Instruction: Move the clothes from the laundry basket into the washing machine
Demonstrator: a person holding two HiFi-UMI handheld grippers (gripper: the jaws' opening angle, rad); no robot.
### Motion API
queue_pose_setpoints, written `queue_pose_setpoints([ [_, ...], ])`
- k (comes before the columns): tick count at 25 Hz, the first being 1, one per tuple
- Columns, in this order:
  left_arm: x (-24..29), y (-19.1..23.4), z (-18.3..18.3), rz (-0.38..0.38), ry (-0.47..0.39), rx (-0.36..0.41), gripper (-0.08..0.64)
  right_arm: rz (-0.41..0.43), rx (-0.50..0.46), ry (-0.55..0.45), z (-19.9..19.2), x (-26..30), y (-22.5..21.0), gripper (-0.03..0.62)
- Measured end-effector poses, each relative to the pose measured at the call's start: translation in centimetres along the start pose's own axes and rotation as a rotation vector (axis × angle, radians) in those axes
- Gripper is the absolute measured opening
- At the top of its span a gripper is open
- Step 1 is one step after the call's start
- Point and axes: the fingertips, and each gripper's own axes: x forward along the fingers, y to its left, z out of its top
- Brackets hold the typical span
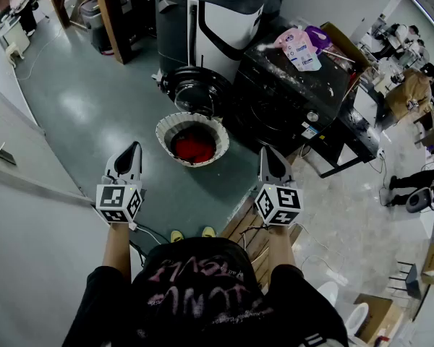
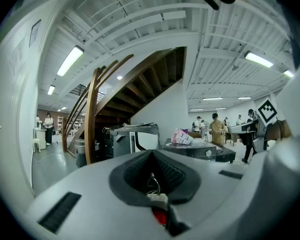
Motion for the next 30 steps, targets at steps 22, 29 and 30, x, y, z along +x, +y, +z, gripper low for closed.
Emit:
queue_pose_setpoints([
  [22, -0.39, 0.26, 0.0, 0.003, -0.016, -0.021, 0.011, -0.041, 0.034, -0.039, 0.17, -0.23, 0.24, 0.005],
  [29, -0.48, 0.42, 0.1, 0.004, -0.02, -0.03, 0.023, -0.025, 0.033, -0.035, 0.09, -0.05, 0.64, 0.034],
  [30, -0.46, 0.36, 0.14, 0.003, -0.02, -0.03, 0.03, -0.02, 0.034, -0.036, 0.08, -0.05, 0.7, 0.045],
])
